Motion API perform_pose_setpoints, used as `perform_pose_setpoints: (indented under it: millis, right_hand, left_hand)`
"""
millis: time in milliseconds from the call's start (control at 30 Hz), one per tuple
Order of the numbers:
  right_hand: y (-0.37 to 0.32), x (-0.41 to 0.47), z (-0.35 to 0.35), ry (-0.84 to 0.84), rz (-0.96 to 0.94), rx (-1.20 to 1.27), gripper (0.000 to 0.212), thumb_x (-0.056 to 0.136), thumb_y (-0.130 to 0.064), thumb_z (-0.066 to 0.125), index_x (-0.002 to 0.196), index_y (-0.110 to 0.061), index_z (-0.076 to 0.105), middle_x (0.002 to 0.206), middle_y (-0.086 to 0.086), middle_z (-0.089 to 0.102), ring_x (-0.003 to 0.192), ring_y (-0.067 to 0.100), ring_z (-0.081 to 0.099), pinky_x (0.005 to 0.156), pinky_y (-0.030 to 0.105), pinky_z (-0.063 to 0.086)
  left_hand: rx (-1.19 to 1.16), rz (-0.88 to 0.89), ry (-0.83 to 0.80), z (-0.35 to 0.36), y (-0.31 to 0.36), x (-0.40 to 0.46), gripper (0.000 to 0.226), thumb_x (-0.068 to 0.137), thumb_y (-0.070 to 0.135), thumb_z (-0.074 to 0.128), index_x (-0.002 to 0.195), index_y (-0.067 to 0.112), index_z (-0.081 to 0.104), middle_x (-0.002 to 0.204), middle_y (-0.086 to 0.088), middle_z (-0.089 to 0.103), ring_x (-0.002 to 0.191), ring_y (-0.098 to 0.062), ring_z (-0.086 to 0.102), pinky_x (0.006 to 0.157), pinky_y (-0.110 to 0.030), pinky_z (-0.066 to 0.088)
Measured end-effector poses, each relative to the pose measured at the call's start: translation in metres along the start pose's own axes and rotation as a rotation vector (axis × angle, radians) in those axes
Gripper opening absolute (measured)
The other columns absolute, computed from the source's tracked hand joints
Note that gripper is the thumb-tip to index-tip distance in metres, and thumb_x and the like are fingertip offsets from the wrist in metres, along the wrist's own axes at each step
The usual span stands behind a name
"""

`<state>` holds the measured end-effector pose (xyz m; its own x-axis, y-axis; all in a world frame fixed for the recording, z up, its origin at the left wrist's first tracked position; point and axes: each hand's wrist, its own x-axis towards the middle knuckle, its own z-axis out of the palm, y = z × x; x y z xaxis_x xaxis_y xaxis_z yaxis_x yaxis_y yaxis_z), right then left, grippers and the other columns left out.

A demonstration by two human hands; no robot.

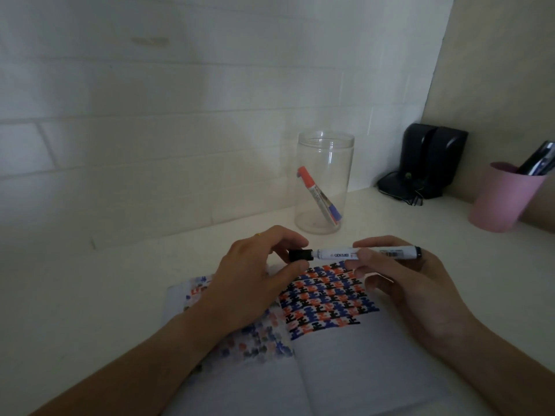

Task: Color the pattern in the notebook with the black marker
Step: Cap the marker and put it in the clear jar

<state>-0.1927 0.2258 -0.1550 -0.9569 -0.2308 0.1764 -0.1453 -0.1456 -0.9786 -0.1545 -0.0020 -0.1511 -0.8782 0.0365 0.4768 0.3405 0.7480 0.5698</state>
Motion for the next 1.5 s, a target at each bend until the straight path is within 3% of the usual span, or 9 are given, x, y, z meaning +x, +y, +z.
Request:
perform_pose_setpoints:
  millis: [100, 300, 467, 700, 900, 1100, 1200, 1333, 1500]
  right_hand:
    - [-0.003, 0.001, 0.0, -0.034, -0.005, 0.023, 0.029, 0.074, -0.017, 0.075, 0.098, -0.001, 0.077, 0.084, 0.013, 0.08, 0.073, 0.016, 0.076, 0.062, 0.019, 0.057]
    - [-0.007, -0.001, -0.003, -0.093, 0.005, 0.119, 0.061, 0.053, -0.042, 0.093, 0.097, -0.002, 0.08, 0.079, 0.013, 0.079, 0.069, 0.015, 0.072, 0.058, 0.02, 0.055]
    - [-0.01, -0.004, -0.005, -0.142, 0.005, 0.154, 0.038, 0.064, -0.027, 0.084, 0.092, -0.001, 0.08, 0.075, 0.013, 0.077, 0.066, 0.015, 0.071, 0.058, 0.02, 0.055]
    - [-0.014, -0.008, -0.004, -0.147, -0.097, 0.047, 0.054, 0.057, -0.042, 0.091, 0.094, -0.004, 0.081, 0.084, 0.017, 0.079, 0.076, 0.021, 0.076, 0.07, 0.022, 0.058]
    - [-0.022, -0.013, 0.003, -0.119, -0.161, -0.012, 0.03, 0.063, -0.018, 0.081, 0.089, -0.001, 0.082, 0.083, 0.019, 0.08, 0.072, 0.023, 0.076, 0.067, 0.022, 0.058]
    - [-0.023, -0.017, 0.012, -0.214, -0.038, -0.216, 0.024, 0.063, -0.022, 0.084, 0.083, -0.011, 0.077, 0.083, 0.014, 0.083, 0.08, 0.027, 0.08, 0.069, 0.032, 0.062]
    - [-0.022, -0.017, 0.014, -0.272, 0.053, -0.182, 0.032, 0.071, -0.012, 0.079, 0.1, -0.008, 0.066, 0.083, 0.017, 0.082, 0.081, 0.024, 0.08, 0.066, 0.026, 0.059]
    - [-0.021, -0.017, 0.012, -0.259, 0.107, -0.13, 0.064, 0.083, 0.007, 0.069, 0.136, -0.025, 0.056, 0.08, 0.013, 0.077, 0.076, 0.018, 0.076, 0.068, 0.031, 0.059]
    - [-0.023, -0.014, 0.013, -0.19, 0.212, -0.038, 0.071, 0.079, 0.008, 0.073, 0.137, -0.031, 0.06, 0.085, 0.02, 0.072, 0.078, 0.03, 0.072, 0.07, 0.039, 0.061]
  left_hand:
    - [-0.047, 0.031, 0.022, -0.005, 0.003, 0.001, 0.019, 0.085, 0.032, 0.074, 0.104, 0.034, 0.068, 0.096, 0.025, 0.071, 0.098, 0.007, 0.062, 0.084, -0.001, 0.042]
    - [-0.301, 0.044, 0.026, -0.012, 0.007, -0.003, 0.017, 0.082, 0.025, 0.078, 0.099, 0.026, 0.078, 0.091, 0.01, 0.08, 0.085, -0.007, 0.075, 0.078, -0.016, 0.057]
    - [-0.407, 0.029, 0.02, -0.013, 0.012, -0.006, 0.017, 0.082, 0.024, 0.074, 0.096, 0.016, 0.08, 0.081, 0.006, 0.08, 0.07, -0.012, 0.076, 0.07, -0.015, 0.056]
    - [-0.575, -0.068, 0.013, -0.012, 0.017, -0.008, 0.014, 0.084, 0.014, 0.072, 0.092, 0.007, 0.081, 0.074, -0.003, 0.081, 0.061, -0.015, 0.075, 0.062, -0.014, 0.056]
    - [-0.621, -0.087, 0.009, -0.013, 0.018, -0.008, 0.013, 0.084, 0.012, 0.072, 0.09, 0.005, 0.08, 0.068, -0.004, 0.079, 0.055, -0.013, 0.072, 0.06, -0.016, 0.055]
    - [-0.69, -0.052, 0.105, -0.014, 0.015, -0.004, 0.029, 0.077, 0.018, 0.073, 0.105, 0.009, 0.076, 0.076, -0.003, 0.081, 0.063, -0.016, 0.075, 0.067, -0.019, 0.058]
    - [-0.766, -0.074, 0.108, -0.012, 0.016, -0.002, 0.039, 0.082, 0.019, 0.068, 0.119, 0.011, 0.067, 0.089, -0.004, 0.082, 0.077, -0.018, 0.079, 0.075, -0.023, 0.06]
    - [-0.335, 0.01, 0.132, -0.01, 0.001, -0.001, 0.029, 0.094, 0.035, 0.059, 0.122, 0.027, 0.063, 0.098, 0.011, 0.078, 0.094, -0.005, 0.072, 0.086, -0.015, 0.054]
    - [0.14, 0.091, -0.001, -0.01, -0.01, 0.0, 0.021, 0.098, 0.035, 0.051, 0.116, 0.039, 0.061, 0.101, 0.024, 0.064, 0.094, 0.004, 0.061, 0.083, -0.02, 0.053]
